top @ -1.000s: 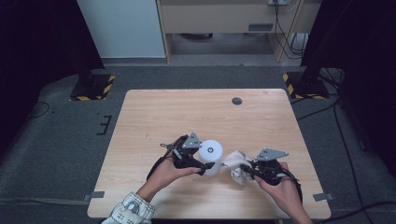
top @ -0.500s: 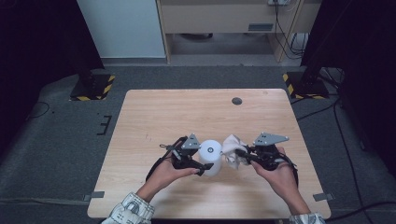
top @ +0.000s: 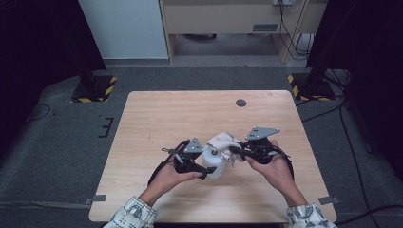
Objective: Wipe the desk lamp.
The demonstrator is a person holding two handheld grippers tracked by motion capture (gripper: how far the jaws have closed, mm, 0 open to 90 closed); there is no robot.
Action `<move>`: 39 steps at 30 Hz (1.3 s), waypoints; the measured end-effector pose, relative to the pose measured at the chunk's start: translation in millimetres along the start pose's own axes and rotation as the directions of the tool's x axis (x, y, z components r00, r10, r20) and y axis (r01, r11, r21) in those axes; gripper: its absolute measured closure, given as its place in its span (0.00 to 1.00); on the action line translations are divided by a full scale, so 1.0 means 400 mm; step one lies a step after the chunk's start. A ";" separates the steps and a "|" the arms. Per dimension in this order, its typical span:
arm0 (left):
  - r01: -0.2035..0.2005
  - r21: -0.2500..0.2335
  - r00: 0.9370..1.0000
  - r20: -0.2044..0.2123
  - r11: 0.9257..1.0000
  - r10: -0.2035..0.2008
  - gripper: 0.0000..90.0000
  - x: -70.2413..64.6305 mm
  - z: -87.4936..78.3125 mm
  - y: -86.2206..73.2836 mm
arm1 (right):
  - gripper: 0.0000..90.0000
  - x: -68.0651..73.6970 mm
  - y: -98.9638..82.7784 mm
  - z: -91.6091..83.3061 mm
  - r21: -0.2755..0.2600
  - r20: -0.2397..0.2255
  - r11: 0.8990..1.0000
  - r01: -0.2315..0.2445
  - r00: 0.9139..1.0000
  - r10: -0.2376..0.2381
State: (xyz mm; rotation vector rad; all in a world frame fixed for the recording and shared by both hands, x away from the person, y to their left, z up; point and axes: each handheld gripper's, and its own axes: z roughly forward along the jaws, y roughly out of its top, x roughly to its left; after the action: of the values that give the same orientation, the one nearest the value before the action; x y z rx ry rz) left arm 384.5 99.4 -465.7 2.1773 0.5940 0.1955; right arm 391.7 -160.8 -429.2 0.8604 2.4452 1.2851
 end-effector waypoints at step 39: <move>-0.012 -0.004 1.000 -0.012 1.000 0.012 0.15 -0.003 0.007 -0.006 | 0.86 -0.033 -0.037 0.069 0.045 -0.037 0.997 -0.069 0.997 0.070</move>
State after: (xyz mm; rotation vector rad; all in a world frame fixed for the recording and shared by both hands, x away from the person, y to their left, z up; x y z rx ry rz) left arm 383.6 97.8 -469.2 2.1772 0.5865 0.2158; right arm 409.6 -156.8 -458.0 0.9483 2.5028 1.2878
